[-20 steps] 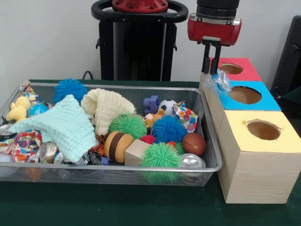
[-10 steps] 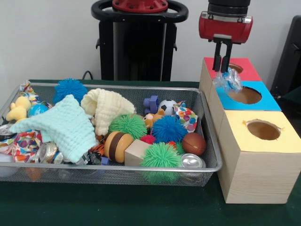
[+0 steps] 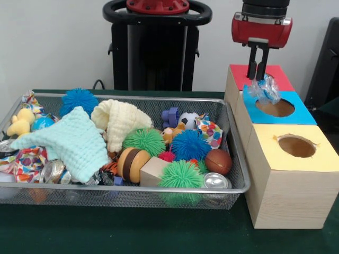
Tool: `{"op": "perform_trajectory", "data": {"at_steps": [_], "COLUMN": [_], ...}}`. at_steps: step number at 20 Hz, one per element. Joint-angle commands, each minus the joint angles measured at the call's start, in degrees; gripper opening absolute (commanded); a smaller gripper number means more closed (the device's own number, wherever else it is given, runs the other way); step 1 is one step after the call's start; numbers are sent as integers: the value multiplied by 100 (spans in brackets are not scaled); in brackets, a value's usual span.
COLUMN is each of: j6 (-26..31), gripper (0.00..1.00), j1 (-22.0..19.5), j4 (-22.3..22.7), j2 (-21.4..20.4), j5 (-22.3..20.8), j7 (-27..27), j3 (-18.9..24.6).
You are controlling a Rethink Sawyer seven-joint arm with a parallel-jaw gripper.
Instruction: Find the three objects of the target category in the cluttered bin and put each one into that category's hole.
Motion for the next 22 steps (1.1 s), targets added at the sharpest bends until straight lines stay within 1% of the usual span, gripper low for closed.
{"op": "perform_trajectory", "data": {"at_steps": [1, 9, 20, 21, 22], "j6": [-45, -55, -10, 4, 24], "gripper": [0, 0, 0, 100, 100], "j1": [-21, -6, 192, 219, 232], "j4": [182, 253, 171, 151, 128], "j2": [159, 112, 174, 187, 191], "j5": [288, 312, 373, 361, 343], "j7": [1543, 1523, 1683, 1699, 1695], "j3": [120, 110, -15, -44, -64]}}
